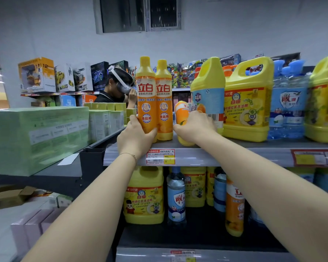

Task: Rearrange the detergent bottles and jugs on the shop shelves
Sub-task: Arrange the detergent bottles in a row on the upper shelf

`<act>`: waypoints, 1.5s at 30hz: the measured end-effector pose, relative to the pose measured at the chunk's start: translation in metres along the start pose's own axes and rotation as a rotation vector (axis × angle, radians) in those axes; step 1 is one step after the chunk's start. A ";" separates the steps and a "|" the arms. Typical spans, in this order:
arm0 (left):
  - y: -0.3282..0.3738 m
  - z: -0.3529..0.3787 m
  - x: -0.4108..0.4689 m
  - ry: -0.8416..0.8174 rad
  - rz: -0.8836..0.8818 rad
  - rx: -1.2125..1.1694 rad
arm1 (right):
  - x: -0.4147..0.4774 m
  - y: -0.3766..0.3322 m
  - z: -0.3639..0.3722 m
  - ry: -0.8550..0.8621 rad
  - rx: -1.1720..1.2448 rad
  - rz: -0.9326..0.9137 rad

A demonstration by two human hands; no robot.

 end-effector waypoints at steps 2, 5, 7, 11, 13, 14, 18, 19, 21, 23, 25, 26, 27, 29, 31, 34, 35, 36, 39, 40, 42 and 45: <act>0.000 0.000 0.000 -0.001 0.000 -0.002 | -0.005 0.001 -0.001 0.052 -0.008 -0.006; 0.001 -0.001 -0.001 0.003 0.000 -0.004 | -0.013 0.002 -0.001 0.143 0.037 -0.009; 0.001 -0.001 -0.001 0.005 0.001 -0.007 | -0.018 0.003 0.001 0.193 0.073 -0.027; 0.000 0.000 -0.001 0.004 -0.001 -0.004 | -0.027 0.005 -0.001 0.281 0.108 -0.054; 0.000 -0.001 -0.001 0.004 -0.005 0.004 | -0.030 0.004 -0.002 0.316 0.149 -0.056; 0.000 -0.001 -0.001 0.003 -0.007 0.006 | -0.031 0.004 -0.001 0.330 0.180 -0.059; 0.000 0.000 0.000 0.003 -0.009 -0.004 | -0.031 0.001 0.000 0.363 0.353 -0.091; 0.000 0.000 0.000 0.003 -0.008 -0.005 | -0.032 0.000 -0.001 0.378 0.395 -0.104; 0.000 0.000 0.000 0.001 -0.006 -0.006 | -0.034 -0.003 -0.002 0.404 0.461 -0.127; 0.000 0.000 -0.001 0.004 -0.002 -0.010 | -0.033 -0.003 -0.004 0.402 0.518 -0.142; 0.000 -0.001 -0.001 0.009 0.002 -0.020 | -0.029 -0.004 -0.005 0.356 0.553 -0.148; 0.000 -0.001 -0.001 0.010 0.000 -0.025 | -0.027 -0.005 -0.005 0.333 0.549 -0.151; 0.000 -0.001 -0.001 0.008 0.001 -0.027 | -0.026 -0.005 -0.006 0.318 0.536 -0.152; 0.001 -0.002 -0.002 0.005 0.009 -0.028 | -0.025 -0.008 -0.005 0.297 0.510 -0.148; 0.001 -0.002 -0.002 0.004 0.018 -0.030 | -0.022 -0.012 -0.001 0.269 0.487 -0.154; 0.001 -0.002 -0.002 -0.002 0.013 -0.030 | -0.015 -0.019 0.011 0.190 0.445 -0.154; 0.000 -0.002 -0.002 -0.005 0.010 -0.024 | -0.013 -0.021 0.015 0.161 0.432 -0.150; 0.001 -0.001 -0.002 -0.006 0.010 -0.016 | -0.011 -0.022 0.019 0.131 0.414 -0.142; 0.003 -0.003 -0.003 0.014 0.019 0.005 | -0.004 -0.026 0.026 0.060 0.344 -0.127; 0.003 -0.004 -0.003 0.020 0.022 0.010 | -0.001 -0.027 0.027 0.034 0.318 -0.129; 0.003 -0.004 -0.003 0.027 0.024 0.008 | 0.004 -0.030 0.029 -0.031 0.289 -0.135; 0.004 -0.005 -0.004 0.059 0.030 -0.016 | 0.008 -0.032 0.033 -0.129 0.307 -0.138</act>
Point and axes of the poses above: each hand's wrist, its own x-axis towards the middle knuckle, its own z-axis out of the palm, y = z × x, the point moved 7 cm from there along x, towards the middle knuckle, and after that the axes turned 6 degrees about -x, right-handed, at the moved point
